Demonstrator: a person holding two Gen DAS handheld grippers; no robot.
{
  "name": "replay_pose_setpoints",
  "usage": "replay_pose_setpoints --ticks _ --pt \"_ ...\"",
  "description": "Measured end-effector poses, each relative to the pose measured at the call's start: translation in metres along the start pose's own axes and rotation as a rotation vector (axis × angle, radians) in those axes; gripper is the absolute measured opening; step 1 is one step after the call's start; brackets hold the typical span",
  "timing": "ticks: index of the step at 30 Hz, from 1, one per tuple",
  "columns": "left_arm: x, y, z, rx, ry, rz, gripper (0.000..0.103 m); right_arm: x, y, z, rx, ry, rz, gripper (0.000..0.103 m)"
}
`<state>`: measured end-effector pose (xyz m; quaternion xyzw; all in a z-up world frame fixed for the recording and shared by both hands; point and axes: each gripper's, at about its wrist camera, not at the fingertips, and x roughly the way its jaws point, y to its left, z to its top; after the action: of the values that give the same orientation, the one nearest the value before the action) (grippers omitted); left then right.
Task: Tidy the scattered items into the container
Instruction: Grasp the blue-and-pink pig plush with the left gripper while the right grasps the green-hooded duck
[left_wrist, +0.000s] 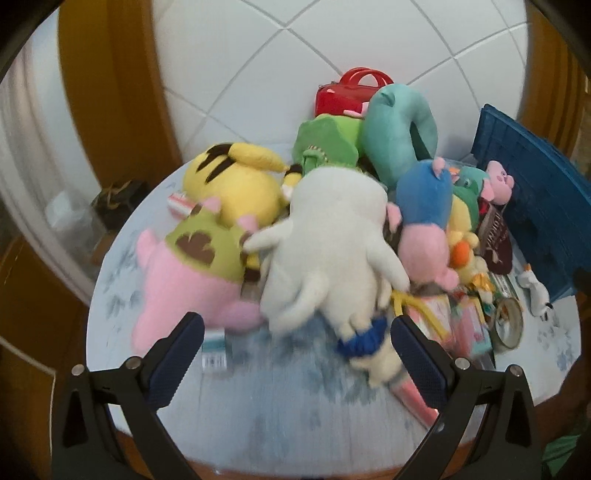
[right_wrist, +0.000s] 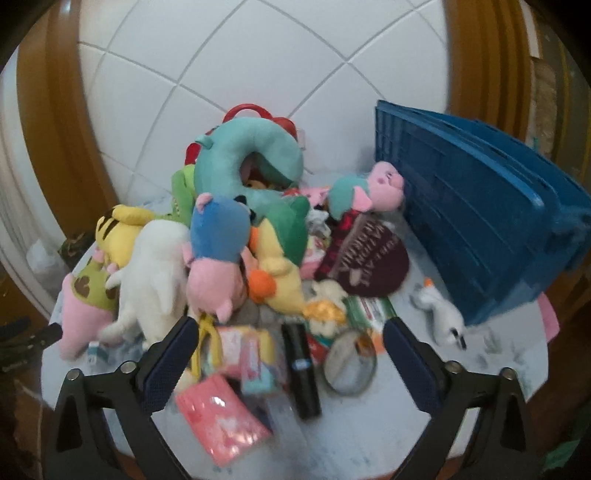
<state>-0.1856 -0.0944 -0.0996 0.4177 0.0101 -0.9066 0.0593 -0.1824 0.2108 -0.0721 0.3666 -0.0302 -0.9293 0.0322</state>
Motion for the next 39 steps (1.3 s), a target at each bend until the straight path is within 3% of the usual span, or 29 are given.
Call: replay_pose_setpoints --ticks 5,14,25,30,32,34,36,39 --pt "0.036 -0.009 0.027 0.027 0.039 -0.029 0.102 0.037 0.021 0.017 -0.012 0.052 0.013 0.078" --pt "0.070 -0.073 0.052 0.081 0.083 -0.113 0.102 0.080 0.003 0.035 -0.023 0.115 -0.035 0.077" --pt "0.129 -0.154 0.063 0.079 0.155 -0.076 0.102 0.157 -0.039 0.044 -0.059 0.216 0.055 0.077" --pt "0.159 -0.174 0.073 0.109 0.173 -0.078 0.102 0.191 -0.051 0.048 -0.056 0.254 0.078 0.092" --pt "0.174 -0.179 0.075 0.122 0.191 -0.059 0.099 0.203 -0.052 0.051 -0.043 0.267 0.082 0.092" --pt "0.186 -0.175 0.076 0.093 0.207 -0.094 0.097 0.215 -0.052 0.053 -0.034 0.281 0.093 0.092" --pt "0.191 -0.172 0.079 0.079 0.211 -0.117 0.088 0.230 -0.049 0.055 -0.030 0.297 0.103 0.092" --pt "0.194 -0.169 0.082 0.085 0.209 -0.125 0.086 0.248 -0.044 0.055 -0.014 0.319 0.138 0.092"
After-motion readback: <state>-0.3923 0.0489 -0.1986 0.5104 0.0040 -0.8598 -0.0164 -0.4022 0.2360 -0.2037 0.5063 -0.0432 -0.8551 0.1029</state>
